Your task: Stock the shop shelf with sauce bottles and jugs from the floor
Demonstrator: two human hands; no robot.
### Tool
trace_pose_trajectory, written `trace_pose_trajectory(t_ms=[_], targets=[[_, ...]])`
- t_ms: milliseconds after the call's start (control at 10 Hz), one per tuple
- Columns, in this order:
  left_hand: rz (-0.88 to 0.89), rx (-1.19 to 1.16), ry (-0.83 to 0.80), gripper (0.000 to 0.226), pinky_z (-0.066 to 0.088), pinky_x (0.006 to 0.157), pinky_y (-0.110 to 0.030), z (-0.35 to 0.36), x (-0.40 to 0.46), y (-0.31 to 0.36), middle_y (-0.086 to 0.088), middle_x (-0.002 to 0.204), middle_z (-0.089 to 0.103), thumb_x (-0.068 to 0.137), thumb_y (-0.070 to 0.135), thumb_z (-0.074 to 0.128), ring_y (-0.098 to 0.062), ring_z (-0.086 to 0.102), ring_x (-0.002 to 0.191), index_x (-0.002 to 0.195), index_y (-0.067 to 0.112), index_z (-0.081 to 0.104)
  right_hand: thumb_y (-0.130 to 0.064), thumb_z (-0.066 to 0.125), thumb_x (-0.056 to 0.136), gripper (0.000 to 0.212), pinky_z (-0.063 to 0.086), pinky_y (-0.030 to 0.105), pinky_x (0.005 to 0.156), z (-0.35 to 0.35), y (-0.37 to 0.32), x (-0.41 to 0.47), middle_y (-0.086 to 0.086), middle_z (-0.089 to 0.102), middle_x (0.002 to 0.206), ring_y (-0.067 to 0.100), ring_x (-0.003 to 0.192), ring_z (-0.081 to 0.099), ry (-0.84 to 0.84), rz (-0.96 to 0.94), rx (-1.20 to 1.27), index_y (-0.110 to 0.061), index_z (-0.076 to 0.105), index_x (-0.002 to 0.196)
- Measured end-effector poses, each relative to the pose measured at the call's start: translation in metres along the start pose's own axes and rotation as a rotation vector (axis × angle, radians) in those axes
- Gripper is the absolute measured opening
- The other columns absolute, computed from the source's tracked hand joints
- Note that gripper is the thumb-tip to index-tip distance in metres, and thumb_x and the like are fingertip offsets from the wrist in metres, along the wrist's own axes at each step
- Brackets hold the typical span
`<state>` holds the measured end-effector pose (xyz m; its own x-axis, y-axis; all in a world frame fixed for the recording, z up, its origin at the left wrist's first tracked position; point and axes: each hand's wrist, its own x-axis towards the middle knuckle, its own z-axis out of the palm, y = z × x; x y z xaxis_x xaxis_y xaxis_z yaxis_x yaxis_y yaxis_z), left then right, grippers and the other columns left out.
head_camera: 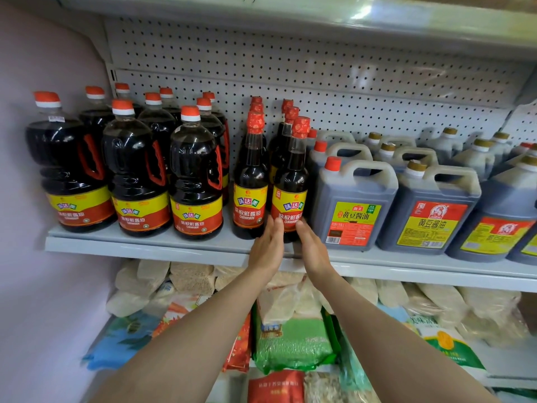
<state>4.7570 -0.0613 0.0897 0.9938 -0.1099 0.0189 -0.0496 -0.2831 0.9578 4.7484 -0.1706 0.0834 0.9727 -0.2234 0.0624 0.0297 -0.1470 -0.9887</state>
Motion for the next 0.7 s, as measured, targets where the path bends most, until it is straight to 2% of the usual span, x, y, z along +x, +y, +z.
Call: trace_pose_trajectory(t_ms=[200, 300, 400, 500, 700], targets=[[-0.024, 0.019, 0.019, 0.065, 0.023, 0.12, -0.046, 0.001, 0.001, -0.003, 0.003, 0.163, 0.025, 0.098, 0.067, 0.016, -0.026, 0.025, 0.149, 0.157, 0.04, 0.014, -0.053, 0.04, 0.103, 0.048, 0.032, 0.029, 0.11, -0.003, -0.007, -0.005, -0.012, 0.048, 0.149, 0.009, 0.137, 0.042, -0.027, -0.029, -0.022, -0.041, 0.042, 0.149], [-0.042, 0.019, 0.019, 0.067, 0.022, 0.121, -0.05, 0.002, 0.003, -0.004, 0.004, 0.164, 0.024, 0.096, 0.072, 0.015, -0.027, 0.023, 0.15, 0.156, 0.043, 0.014, -0.053, 0.04, 0.103, 0.049, 0.029, 0.024, 0.102, -0.005, -0.007, -0.007, -0.012, 0.048, 0.149, 0.009, 0.138, 0.041, -0.043, -0.021, -0.016, -0.041, 0.04, 0.15], [-0.037, 0.014, 0.027, 0.068, 0.023, 0.12, -0.048, 0.004, 0.002, -0.005, 0.006, 0.163, 0.024, 0.095, 0.073, 0.015, -0.025, 0.024, 0.149, 0.156, 0.045, 0.014, -0.053, 0.041, 0.103, 0.05, 0.03, 0.024, 0.102, -0.007, -0.009, -0.008, -0.012, 0.048, 0.149, 0.009, 0.137, 0.042, -0.047, -0.018, -0.003, -0.039, 0.04, 0.151], [0.007, -0.009, 0.028, 0.07, 0.024, 0.12, -0.049, 0.005, 0.001, -0.007, 0.008, 0.163, 0.025, 0.092, 0.077, 0.017, -0.022, 0.025, 0.149, 0.155, 0.046, 0.015, -0.05, 0.042, 0.103, 0.05, 0.029, 0.022, 0.103, -0.007, -0.011, -0.011, -0.016, 0.048, 0.142, 0.002, 0.129, 0.041, -0.059, -0.024, 0.019, -0.036, 0.038, 0.152], [-0.023, -0.062, 0.074, 0.077, 0.024, 0.12, -0.052, 0.008, -0.002, -0.01, 0.008, 0.163, 0.025, 0.088, 0.081, 0.019, -0.021, 0.024, 0.15, 0.155, 0.044, 0.017, -0.044, 0.047, 0.104, 0.049, 0.032, 0.021, 0.103, -0.008, -0.004, -0.015, -0.021, 0.048, 0.135, 0.0, 0.124, 0.044, -0.083, -0.096, 0.047, -0.039, 0.035, 0.151]])
